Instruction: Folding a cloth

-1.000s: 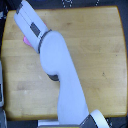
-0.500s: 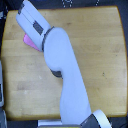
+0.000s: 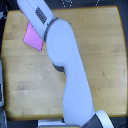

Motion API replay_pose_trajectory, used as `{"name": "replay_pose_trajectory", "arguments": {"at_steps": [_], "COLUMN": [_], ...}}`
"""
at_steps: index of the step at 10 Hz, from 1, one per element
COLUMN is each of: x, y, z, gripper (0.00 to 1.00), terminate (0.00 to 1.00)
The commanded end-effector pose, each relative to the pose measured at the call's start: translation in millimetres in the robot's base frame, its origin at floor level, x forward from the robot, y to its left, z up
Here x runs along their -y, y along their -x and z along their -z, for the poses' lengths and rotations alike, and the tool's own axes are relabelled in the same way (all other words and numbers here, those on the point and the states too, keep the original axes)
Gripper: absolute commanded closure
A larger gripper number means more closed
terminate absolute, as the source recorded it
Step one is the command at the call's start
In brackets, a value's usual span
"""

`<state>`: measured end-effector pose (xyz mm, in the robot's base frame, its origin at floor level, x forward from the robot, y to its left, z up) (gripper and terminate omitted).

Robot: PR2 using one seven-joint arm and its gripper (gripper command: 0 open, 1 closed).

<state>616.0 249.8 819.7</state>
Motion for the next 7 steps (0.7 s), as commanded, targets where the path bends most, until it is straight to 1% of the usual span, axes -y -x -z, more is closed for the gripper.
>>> {"name": "replay_pose_trajectory", "arguments": {"at_steps": [1, 2, 4, 5, 6, 7], "x": [118.9, 130.2, 190.2, 241.8, 261.6, 296.0], "y": [-49.6, -49.1, -42.5, -34.0, -30.1, -22.2], "z": [-106.4, -109.4, -114.9, -114.9, -114.1, -112.4], "gripper": [0.0, 0.0, 0.0, 0.0, 0.0, 0.0], "terminate": [0.0, 0.0, 0.0, 0.0, 0.0, 0.0]}}
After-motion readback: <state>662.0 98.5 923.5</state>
